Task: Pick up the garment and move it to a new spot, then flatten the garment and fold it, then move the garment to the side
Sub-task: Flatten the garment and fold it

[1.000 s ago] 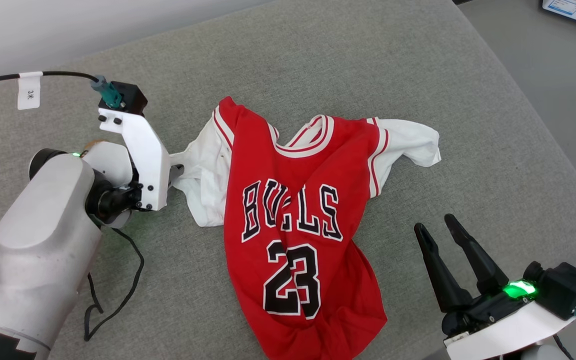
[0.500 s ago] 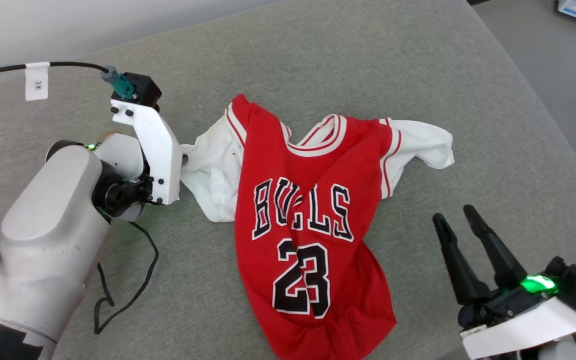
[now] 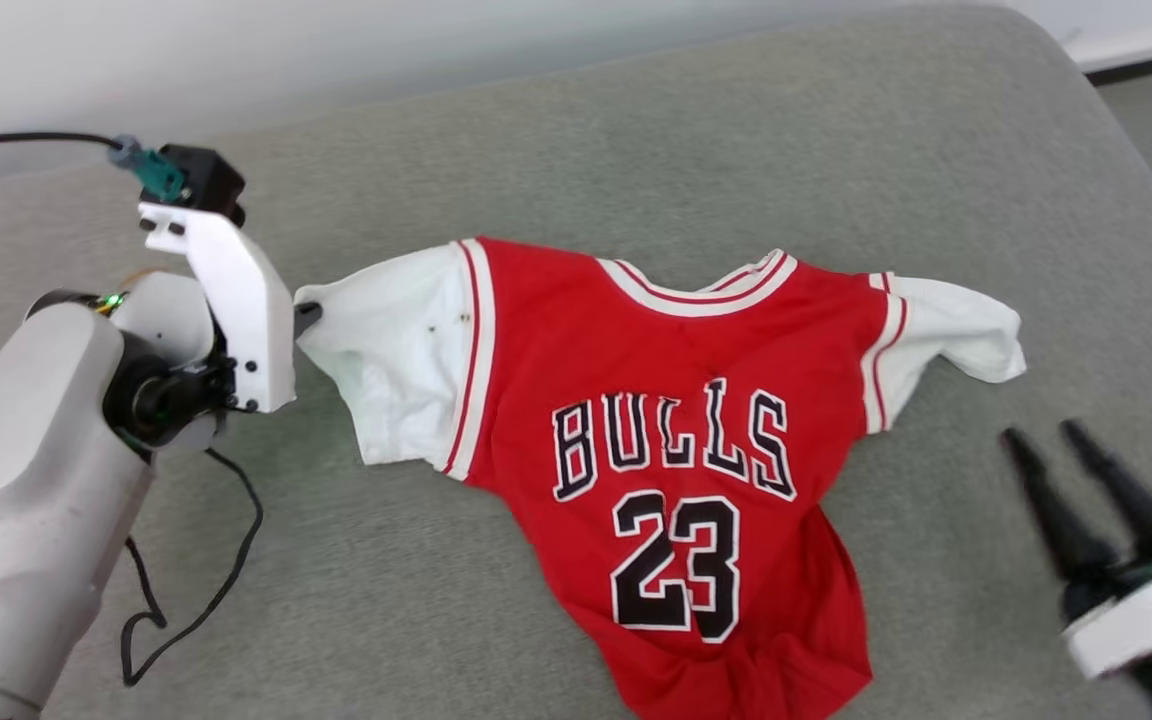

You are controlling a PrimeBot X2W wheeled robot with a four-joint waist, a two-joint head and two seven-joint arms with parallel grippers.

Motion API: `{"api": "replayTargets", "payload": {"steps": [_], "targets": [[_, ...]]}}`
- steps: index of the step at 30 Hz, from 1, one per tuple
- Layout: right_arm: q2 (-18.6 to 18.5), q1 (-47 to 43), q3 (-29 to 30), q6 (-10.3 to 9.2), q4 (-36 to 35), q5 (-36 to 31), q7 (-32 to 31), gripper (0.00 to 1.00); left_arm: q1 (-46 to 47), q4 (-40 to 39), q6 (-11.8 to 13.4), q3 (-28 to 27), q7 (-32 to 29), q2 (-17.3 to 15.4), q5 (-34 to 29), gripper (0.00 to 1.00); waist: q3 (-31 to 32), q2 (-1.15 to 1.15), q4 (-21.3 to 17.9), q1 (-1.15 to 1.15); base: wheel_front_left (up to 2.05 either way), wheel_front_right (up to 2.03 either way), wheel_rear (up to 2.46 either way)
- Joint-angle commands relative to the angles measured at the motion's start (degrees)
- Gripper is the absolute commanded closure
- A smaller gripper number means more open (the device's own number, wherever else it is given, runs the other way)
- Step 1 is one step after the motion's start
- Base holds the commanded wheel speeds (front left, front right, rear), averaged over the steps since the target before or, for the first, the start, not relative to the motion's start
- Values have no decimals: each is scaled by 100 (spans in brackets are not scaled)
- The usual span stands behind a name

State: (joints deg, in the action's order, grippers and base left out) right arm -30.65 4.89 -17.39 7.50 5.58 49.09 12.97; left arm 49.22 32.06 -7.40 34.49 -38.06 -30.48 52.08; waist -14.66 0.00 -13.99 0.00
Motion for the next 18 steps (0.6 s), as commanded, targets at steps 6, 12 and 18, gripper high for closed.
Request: {"api": "replayTargets", "payload": {"steps": [6, 12, 18], "targets": [[-809, 960, 163, -2, 837, 563, -1210, 0, -283, -44, -6, -74, 148, -274, 85, 100, 201, 0, 525, 0, 0, 0, 0], [-878, 1698, 169, -2, 1385, 727, -2200, 0, -339, -33, 39, -135, 263, -373, 89, 100, 138, 0, 753, 0, 0, 0, 0], [-678, 2625, -12, -3, 2143, 601, -3213, 0, -211, -15, 40, -124, 342, -339, 59, 100, -1, 0, 935, 0, 0, 0, 0]]}}
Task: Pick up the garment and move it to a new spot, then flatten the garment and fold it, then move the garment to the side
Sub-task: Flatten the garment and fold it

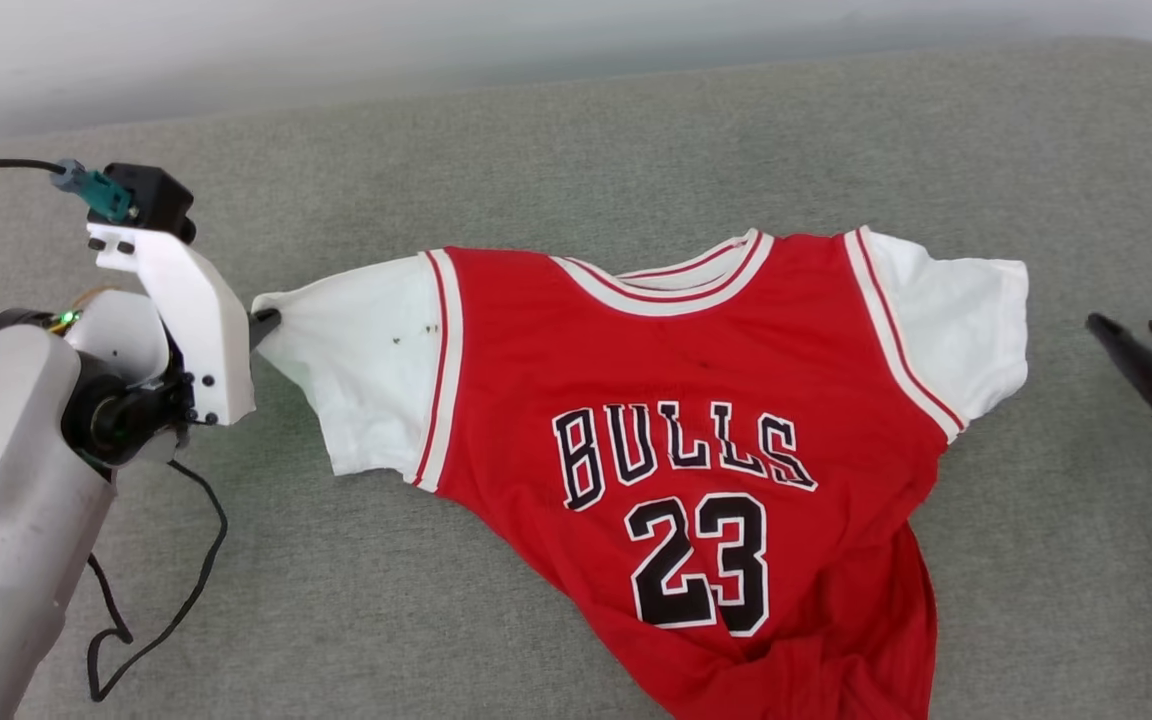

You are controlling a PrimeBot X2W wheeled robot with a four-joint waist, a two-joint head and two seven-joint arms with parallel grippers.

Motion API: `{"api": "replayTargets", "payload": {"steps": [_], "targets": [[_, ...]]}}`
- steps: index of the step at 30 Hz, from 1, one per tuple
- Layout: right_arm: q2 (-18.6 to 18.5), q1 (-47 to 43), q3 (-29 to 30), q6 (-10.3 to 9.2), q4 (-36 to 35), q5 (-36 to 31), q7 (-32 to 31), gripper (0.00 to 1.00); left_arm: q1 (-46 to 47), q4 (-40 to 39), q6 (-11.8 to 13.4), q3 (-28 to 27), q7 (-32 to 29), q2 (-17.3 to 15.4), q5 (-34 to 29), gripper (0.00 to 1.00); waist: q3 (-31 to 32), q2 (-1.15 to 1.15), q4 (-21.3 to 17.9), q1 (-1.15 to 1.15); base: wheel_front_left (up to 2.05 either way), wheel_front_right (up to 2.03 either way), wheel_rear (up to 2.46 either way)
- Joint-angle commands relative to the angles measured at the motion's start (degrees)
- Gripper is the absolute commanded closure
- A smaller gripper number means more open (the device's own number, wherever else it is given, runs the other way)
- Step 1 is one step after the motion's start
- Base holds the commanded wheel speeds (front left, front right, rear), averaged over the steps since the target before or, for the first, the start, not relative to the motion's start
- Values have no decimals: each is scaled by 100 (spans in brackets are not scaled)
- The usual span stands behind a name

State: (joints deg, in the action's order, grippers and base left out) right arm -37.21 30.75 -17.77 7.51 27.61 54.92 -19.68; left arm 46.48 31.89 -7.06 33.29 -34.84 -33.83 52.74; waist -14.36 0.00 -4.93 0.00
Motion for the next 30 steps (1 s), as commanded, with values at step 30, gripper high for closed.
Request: {"api": "replayTargets", "payload": {"steps": [30], "targets": [[543, 2058, -992, -8, 2763, -695, -991, 0, 920, 216, -37, 437, 173, 601, -50, 100, -974, 0, 767, 0, 0, 0, 0]]}}
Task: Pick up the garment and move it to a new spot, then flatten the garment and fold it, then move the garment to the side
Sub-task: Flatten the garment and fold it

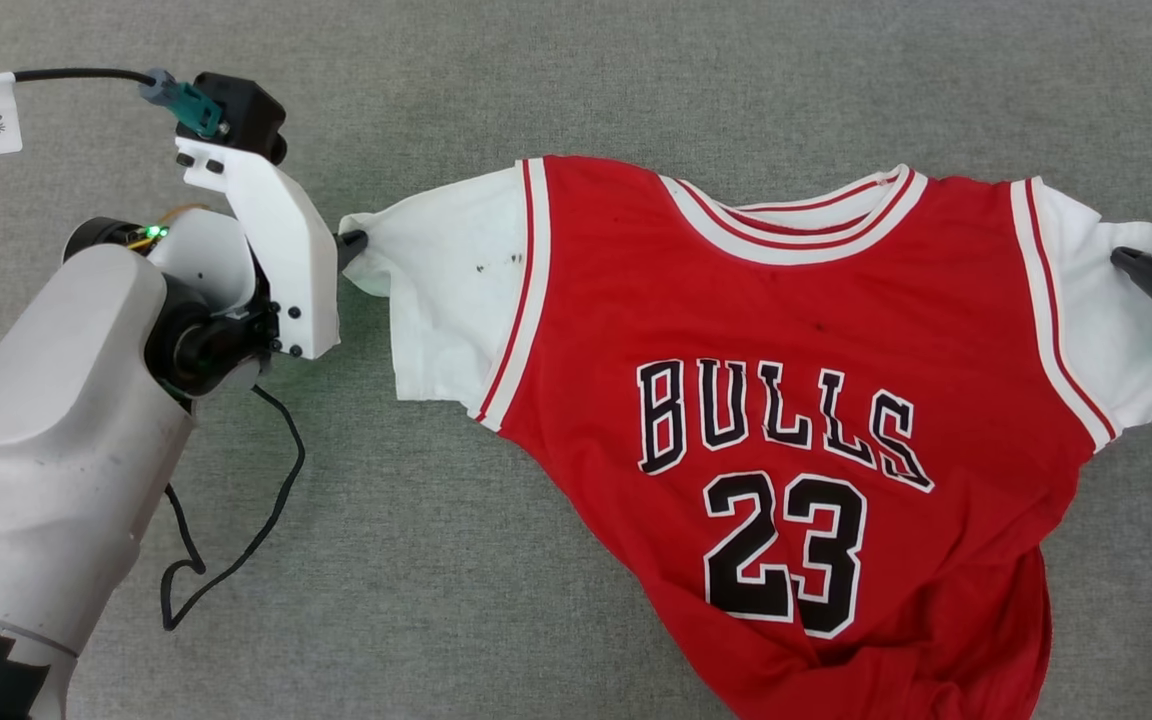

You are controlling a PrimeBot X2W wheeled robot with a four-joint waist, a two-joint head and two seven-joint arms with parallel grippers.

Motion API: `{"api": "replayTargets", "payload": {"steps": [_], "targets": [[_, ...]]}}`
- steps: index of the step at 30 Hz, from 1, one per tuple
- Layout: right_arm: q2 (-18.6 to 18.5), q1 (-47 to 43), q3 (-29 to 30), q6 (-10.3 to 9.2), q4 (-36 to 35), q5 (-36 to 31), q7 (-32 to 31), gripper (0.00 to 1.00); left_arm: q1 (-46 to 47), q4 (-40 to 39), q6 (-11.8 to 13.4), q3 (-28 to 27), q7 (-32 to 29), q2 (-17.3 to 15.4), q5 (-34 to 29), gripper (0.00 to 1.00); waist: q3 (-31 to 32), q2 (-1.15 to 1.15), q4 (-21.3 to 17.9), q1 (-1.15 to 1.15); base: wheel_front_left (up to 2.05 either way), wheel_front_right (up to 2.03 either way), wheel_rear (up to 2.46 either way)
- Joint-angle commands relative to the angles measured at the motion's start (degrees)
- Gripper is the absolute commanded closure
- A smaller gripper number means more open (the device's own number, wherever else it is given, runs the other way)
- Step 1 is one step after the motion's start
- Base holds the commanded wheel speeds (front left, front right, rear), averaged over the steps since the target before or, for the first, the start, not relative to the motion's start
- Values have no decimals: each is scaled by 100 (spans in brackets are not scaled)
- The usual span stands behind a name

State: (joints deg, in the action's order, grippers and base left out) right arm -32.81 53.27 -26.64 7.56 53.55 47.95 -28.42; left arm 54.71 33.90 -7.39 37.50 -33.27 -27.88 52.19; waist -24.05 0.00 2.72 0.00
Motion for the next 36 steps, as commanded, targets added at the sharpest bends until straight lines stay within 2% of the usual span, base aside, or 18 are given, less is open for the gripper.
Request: {"api": "replayTargets", "payload": {"steps": [1, 2, 3, 4, 5, 7, 12, 15, 21, 30, 36], "targets": [[132, -196, -144, -14, 185, 27, -134, 0, 104, 22, -5, 24, 9, 1, 23, 100, -19, 0, 7, 0, 0, 0, 0], [162, -207, -207, -14, 193, 46, -202, 0, 107, 31, -6, 39, 9, -2, 30, 100, -30, 0, 12, 0, 0, 0, 0], [191, -220, -258, -12, 197, 64, -232, 5, 111, 38, -7, 54, 14, -5, 37, 100, -45, 0, 16, 0, 0, 0, 0], [201, -217, -306, -12, 222, 69, -244, 28, 113, 44, -8, 70, 23, -5, 41, 100, -58, 0, 21, 0, 0, 0, 0], [212, -215, -368, -11, 231, 66, -255, 57, 121, 53, -9, 86, 29, -2, 49, 100, -70, 0, 28, 0, 0, 0, 0], [226, -226, -455, -11, 286, 103, -305, 100, 148, 75, -11, 125, 29, 7, 69, 100, -88, 0, 48, 0, 0, 0, 0], [103, -92, -659, -10, 134, 131, -165, 100, 206, -4, -12, 227, 122, 16, 120, 100, -108, 0, 105, 0, 0, 0, 0], [-54, 73, -855, -10, -33, -2, 82, 100, 286, -51, -6, 349, 420, -68, -92, 100, -50, 0, 117, 0, 0, 0, 0], [-234, 439, -960, -10, -142, 162, 443, 100, 432, -28, -6, 413, 969, -48, -84, 100, 222, 0, 112, 0, 0, 0, 0], [-299, 935, -939, -10, -277, 545, 705, 100, 919, -3, -7, 437, 1679, -150, -136, 100, 693, 0, 81, 0, 0, 0, 0], [-283, 1494, -907, -10, -285, 677, 848, 100, 1530, 150, -6, 251, 2208, -245, -255, 100, 1049, 0, 29, 0, 0, 0, 0]]}}
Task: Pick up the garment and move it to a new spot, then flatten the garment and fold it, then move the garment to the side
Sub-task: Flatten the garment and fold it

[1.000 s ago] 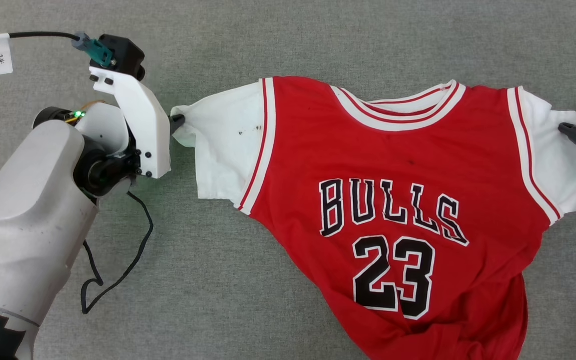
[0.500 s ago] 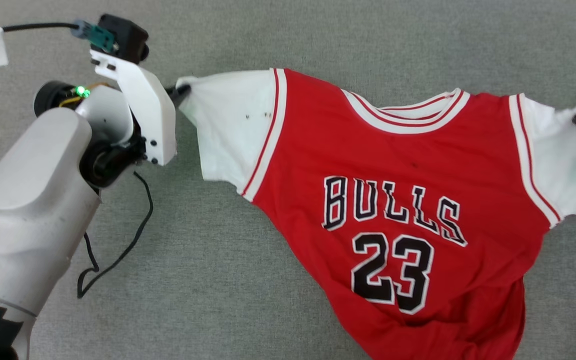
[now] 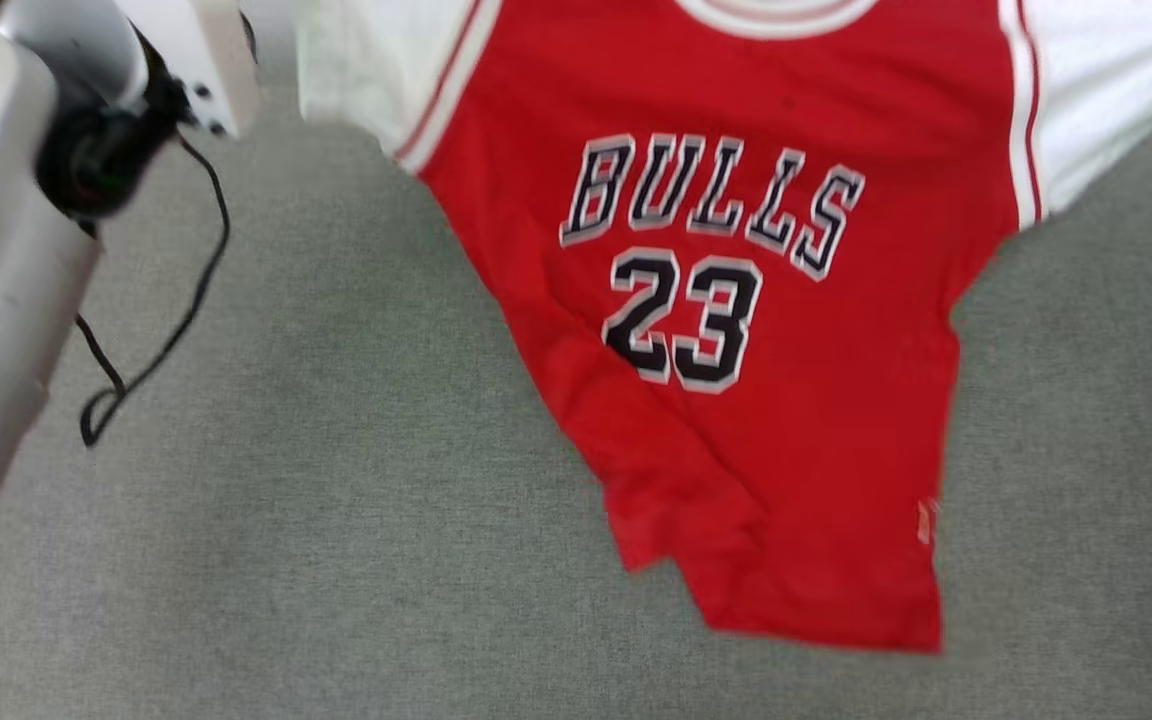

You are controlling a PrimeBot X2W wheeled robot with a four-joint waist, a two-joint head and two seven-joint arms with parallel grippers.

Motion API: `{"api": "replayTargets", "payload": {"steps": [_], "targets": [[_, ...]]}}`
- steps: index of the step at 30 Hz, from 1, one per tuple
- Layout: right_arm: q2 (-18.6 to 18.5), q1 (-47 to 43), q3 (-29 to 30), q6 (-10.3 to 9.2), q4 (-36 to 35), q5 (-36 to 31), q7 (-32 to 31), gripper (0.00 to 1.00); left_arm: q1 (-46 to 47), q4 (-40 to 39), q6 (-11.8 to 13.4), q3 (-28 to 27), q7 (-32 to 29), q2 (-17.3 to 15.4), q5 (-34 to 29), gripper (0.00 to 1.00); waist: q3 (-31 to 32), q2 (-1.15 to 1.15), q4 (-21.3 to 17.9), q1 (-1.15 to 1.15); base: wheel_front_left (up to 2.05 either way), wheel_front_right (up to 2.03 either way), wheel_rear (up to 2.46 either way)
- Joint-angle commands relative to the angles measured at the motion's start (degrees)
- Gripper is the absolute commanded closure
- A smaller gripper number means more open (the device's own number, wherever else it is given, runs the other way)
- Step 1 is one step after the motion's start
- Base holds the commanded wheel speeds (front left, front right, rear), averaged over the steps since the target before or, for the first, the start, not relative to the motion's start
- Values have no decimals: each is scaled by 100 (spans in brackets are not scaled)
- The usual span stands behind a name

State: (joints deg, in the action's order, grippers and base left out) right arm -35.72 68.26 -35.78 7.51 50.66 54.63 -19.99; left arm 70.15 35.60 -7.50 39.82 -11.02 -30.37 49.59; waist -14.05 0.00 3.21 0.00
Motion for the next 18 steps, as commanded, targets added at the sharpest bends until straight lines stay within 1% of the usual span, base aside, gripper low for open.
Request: {"api": "replayTargets", "payload": {"steps": [1, 4, 8, 18], "targets": [[28, 123, -10, -4, 2, -37, 47, 100, 112, 11, 11, -35, 52, -7, -9, 100, 90, 0, -30, 0, 0, 0, 0], [79, 505, -29, -4, 14, -103, 141, 100, 513, 96, 43, -132, 200, -38, -102, 100, 201, 0, -55, 0, 0, 0, 0], [159, 1027, -53, -4, 33, -163, 234, 100, 1099, 230, 85, -211, 335, 22, -248, 100, 338, 0, -73, 0, 0, 0, 0], [426, 2183, -246, -4, 174, -402, 352, 100, 2339, 749, 116, -80, 286, 159, -630, 100, 509, 0, -147, 0, 0, 0, 0]]}}
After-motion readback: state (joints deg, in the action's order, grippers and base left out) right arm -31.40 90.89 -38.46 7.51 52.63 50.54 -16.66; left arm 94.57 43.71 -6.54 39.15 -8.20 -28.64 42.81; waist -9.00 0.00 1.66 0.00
